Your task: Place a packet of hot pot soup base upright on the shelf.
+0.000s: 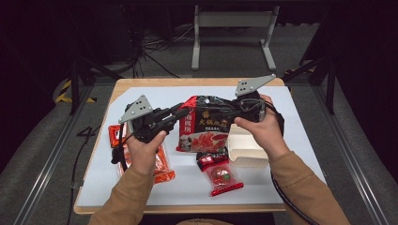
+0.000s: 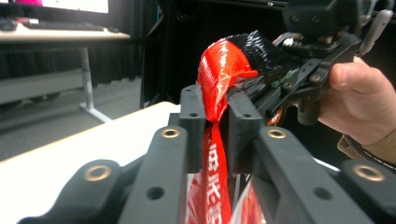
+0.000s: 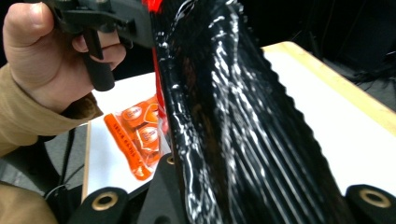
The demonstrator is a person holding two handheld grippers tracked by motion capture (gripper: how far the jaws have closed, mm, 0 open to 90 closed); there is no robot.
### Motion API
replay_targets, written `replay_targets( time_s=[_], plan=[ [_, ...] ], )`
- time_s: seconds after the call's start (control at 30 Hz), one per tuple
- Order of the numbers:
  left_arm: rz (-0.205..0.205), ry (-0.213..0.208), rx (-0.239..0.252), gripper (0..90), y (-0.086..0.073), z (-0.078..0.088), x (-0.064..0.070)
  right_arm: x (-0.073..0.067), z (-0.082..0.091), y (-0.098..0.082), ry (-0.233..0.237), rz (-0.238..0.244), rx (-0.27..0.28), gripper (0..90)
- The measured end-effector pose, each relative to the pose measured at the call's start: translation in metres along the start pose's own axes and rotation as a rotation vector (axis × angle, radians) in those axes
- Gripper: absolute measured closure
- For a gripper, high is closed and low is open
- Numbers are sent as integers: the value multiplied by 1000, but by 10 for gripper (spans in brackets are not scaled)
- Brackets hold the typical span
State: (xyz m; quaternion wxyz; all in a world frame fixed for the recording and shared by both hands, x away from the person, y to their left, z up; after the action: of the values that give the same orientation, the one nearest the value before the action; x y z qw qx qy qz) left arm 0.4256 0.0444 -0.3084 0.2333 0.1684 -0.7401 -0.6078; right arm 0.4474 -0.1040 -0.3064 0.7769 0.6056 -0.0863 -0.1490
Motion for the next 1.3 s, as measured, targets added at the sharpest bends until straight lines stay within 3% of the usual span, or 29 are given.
replay_targets(
  time_s=[0.17, 0.3, 0.6, 0.77, 1.07, 1.13, 1.3],
  plan=[
    [7, 16, -15, 632, -1, 2, -6, 5, 8, 9, -38, 37, -3, 796],
    [9, 20, -30, 555, -2, 4, -8, 10, 16, 16, -56, 39, 5, 796],
    [-24, 57, -92, 435, -8, 10, -17, 28, 37, 32, -141, 76, 16, 791],
    [-48, 86, -118, 408, -10, 18, -26, 44, 48, 36, -188, 88, 13, 791],
    [-50, 123, -132, 363, -14, 23, -37, 73, 66, 40, -268, 90, 18, 790],
    [-39, 130, -135, 343, -15, 23, -38, 78, 69, 40, -281, 91, 22, 790],
    [-62, 148, -139, 339, -17, 23, -41, 90, 74, 40, -298, 97, 26, 790]
  ],
)
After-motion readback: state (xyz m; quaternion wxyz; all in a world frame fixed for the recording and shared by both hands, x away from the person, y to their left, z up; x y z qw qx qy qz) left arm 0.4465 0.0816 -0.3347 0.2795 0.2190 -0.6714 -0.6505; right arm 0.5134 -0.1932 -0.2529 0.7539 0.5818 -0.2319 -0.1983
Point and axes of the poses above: each handheld gripper's, and its own axes: z roughly backward along the jaws, y roughly out of its top, x roughly to its right, the point moved 9 cm from there along -z, roughly forward along the jaws, and after that the axes turned 15 degrees about x, right-handed, at the moved point
